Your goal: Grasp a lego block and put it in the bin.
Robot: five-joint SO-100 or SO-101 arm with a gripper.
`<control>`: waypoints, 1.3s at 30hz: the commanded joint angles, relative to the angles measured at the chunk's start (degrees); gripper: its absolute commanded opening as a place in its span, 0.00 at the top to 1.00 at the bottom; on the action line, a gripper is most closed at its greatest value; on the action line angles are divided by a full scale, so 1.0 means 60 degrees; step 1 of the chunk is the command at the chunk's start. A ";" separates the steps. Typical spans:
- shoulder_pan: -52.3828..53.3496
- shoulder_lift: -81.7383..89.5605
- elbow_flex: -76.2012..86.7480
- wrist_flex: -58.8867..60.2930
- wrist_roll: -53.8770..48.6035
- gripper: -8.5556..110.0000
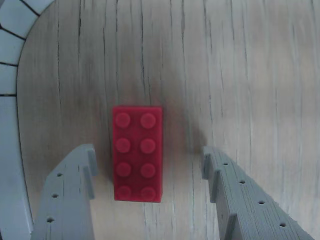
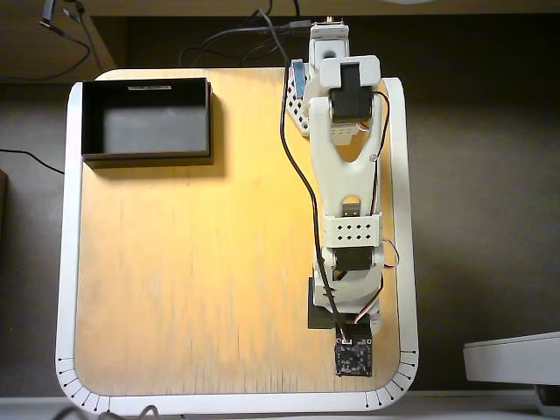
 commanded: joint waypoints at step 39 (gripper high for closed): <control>0.0469 0.4761 -0.1187 0.2915 -0.0132 0.93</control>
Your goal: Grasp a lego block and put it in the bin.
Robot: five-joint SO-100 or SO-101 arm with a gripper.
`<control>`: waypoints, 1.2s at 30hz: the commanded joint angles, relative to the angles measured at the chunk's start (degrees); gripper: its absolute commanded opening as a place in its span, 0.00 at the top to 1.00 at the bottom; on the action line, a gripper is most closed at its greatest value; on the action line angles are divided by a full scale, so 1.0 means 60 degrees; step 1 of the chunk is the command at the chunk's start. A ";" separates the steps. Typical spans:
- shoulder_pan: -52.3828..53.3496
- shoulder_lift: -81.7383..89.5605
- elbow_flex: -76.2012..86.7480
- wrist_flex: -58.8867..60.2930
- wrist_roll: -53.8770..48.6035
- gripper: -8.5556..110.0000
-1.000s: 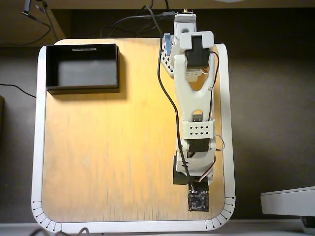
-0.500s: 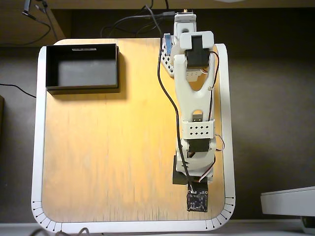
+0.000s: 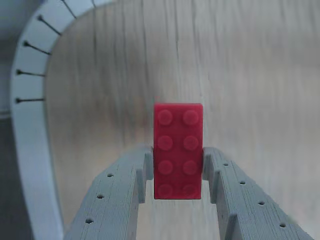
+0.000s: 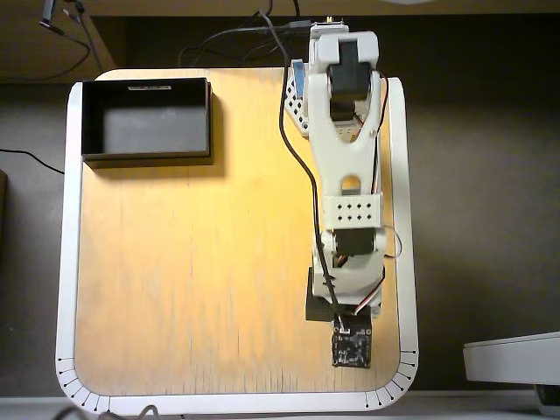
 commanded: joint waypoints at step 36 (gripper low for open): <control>1.2363 0.4482 -0.2476 0.4043 0.1143 0.93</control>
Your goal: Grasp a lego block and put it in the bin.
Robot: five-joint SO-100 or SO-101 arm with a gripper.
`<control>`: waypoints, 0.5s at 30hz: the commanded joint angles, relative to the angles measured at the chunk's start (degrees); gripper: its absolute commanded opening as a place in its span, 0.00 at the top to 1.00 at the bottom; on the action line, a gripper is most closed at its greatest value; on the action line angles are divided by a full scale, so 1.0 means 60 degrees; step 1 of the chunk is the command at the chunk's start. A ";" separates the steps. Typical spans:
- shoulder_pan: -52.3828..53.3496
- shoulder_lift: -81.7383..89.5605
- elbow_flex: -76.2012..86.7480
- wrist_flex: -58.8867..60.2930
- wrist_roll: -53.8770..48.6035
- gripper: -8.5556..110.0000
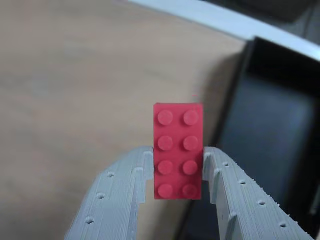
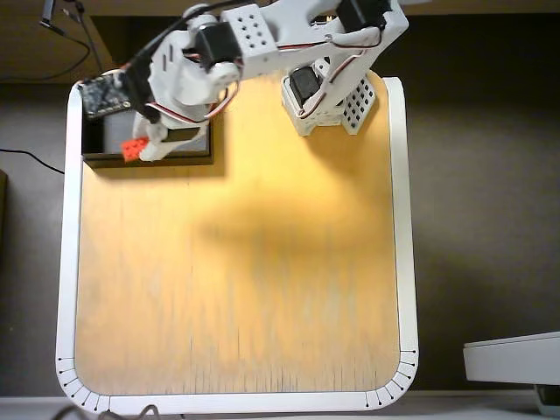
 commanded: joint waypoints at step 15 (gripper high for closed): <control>0.2710 -0.2109 -0.1597 0.0088 0.2607 0.93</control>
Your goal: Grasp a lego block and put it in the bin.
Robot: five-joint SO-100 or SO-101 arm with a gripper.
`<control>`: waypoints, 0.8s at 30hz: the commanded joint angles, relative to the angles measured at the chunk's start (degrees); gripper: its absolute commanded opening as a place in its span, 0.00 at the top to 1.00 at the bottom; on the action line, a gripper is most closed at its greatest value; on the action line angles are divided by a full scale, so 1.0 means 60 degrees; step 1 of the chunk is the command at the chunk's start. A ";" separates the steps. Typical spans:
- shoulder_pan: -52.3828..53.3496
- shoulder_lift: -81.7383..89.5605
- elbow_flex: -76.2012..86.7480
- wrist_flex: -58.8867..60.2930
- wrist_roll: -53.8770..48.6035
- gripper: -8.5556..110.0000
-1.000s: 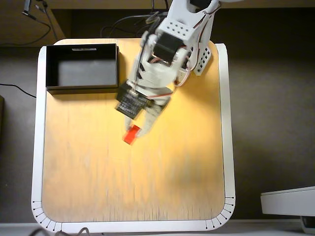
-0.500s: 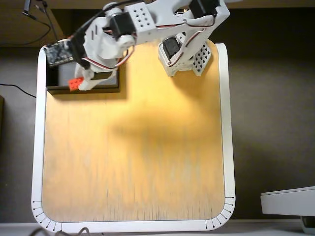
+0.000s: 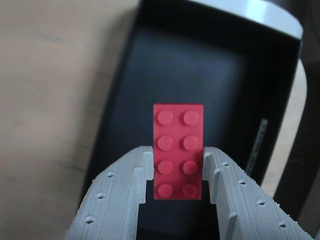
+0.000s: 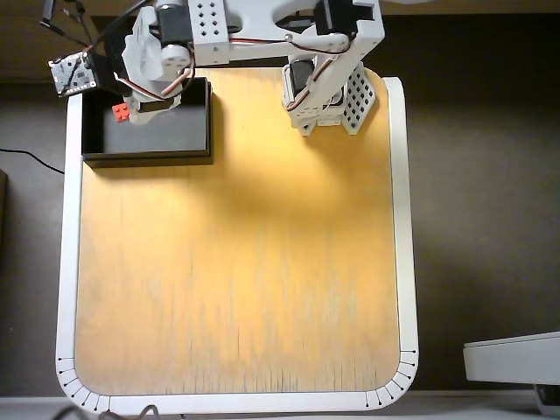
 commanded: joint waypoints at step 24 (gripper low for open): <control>0.1450 -0.0513 0.2021 -0.3032 0.1597 0.93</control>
